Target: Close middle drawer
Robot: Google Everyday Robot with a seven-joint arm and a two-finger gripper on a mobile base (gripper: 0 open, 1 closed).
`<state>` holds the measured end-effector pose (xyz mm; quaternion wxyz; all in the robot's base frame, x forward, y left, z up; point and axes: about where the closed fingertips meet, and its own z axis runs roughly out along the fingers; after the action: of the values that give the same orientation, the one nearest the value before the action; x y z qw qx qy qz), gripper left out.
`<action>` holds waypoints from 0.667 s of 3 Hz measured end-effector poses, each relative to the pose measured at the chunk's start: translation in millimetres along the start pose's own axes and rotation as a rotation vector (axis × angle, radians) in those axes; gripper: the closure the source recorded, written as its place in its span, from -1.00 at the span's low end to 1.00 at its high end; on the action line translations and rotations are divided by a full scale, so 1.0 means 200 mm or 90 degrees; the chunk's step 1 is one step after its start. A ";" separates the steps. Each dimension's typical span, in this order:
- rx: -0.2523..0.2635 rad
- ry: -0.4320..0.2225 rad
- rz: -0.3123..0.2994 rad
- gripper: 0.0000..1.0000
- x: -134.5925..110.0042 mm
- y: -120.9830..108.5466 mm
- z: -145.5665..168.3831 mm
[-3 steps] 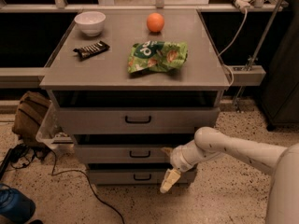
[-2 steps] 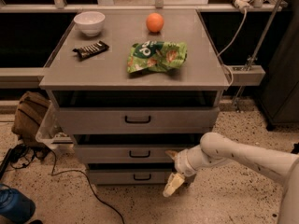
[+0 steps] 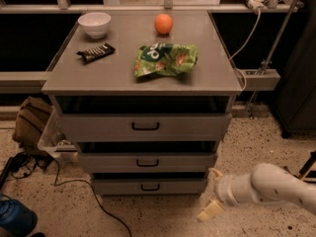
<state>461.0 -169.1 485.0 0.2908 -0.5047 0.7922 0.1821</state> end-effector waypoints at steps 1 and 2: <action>0.078 0.027 0.048 -1.00 0.10 0.03 -0.39; 0.163 0.068 0.067 -1.00 0.12 0.02 -0.81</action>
Offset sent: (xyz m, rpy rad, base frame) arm -0.0868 -0.1783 0.1954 -0.2776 -0.1451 -0.3848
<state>404.1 -278.3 592.7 0.3002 -0.4302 0.8486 0.0678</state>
